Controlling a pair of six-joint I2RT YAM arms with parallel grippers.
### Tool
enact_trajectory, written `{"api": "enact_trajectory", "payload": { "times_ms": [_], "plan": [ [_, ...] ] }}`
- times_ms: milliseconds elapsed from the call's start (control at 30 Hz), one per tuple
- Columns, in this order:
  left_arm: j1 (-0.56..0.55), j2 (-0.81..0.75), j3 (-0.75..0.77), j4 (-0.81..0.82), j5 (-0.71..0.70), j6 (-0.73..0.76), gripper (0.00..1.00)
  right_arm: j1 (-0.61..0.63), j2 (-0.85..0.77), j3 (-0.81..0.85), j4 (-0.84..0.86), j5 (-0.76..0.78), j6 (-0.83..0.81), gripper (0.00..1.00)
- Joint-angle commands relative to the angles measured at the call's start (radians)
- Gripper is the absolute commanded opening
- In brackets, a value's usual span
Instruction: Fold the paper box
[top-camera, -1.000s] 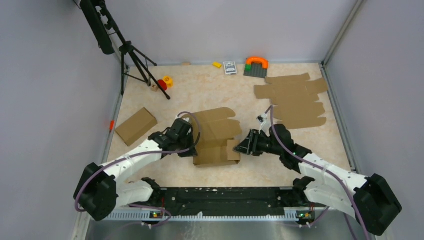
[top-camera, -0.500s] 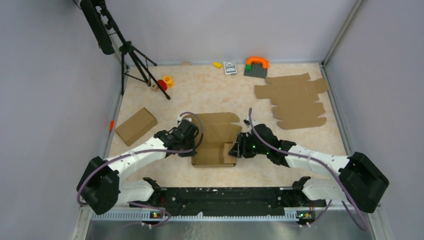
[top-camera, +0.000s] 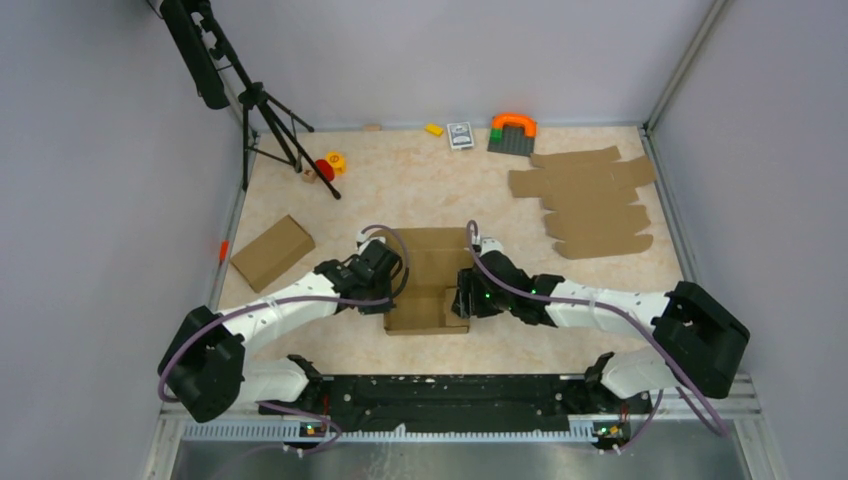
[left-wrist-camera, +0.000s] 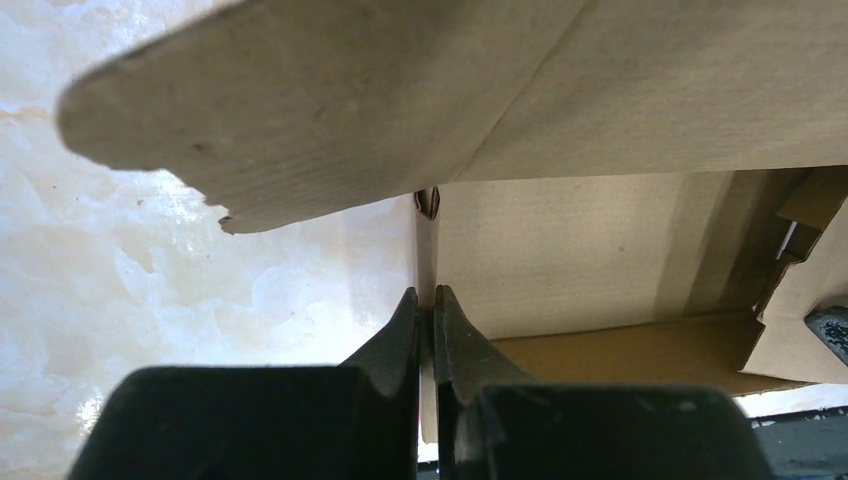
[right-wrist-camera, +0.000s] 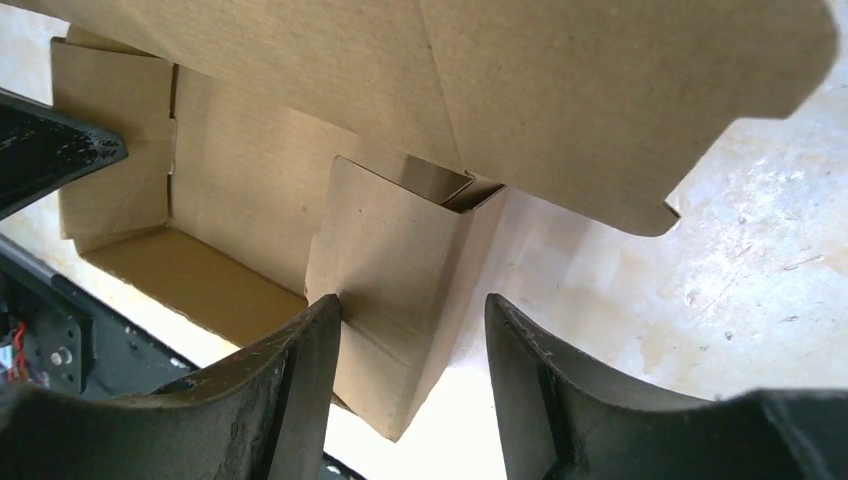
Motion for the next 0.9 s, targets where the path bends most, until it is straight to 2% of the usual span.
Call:
{"api": "enact_trajectory", "payload": {
  "times_ms": [0, 167, 300, 433, 667, 867],
  "plan": [
    [-0.007, -0.004, 0.026, 0.047, -0.028, -0.025, 0.0, 0.028, 0.033, 0.08, -0.1, 0.113, -0.024, 0.55],
    [-0.006, -0.012, 0.02, 0.037, -0.042, -0.024, 0.0, 0.031, 0.054, 0.128, -0.212, 0.198, -0.03, 0.55],
    [-0.006, -0.019, 0.014, 0.028, -0.053, -0.025, 0.0, 0.033, 0.049, 0.134, -0.255, 0.225, -0.034, 0.5],
    [-0.006, -0.022, 0.01, 0.035, -0.047, -0.029, 0.0, 0.033, 0.048, 0.113, -0.204, 0.179, -0.035, 0.44],
    [-0.009, -0.019, 0.001, 0.05, -0.033, -0.035, 0.0, 0.033, 0.044, 0.089, -0.038, 0.057, -0.008, 0.5],
    [-0.012, -0.017, 0.001, 0.053, -0.034, -0.037, 0.0, 0.033, 0.069, 0.097, 0.002, 0.018, 0.008, 0.5]
  ]
}}
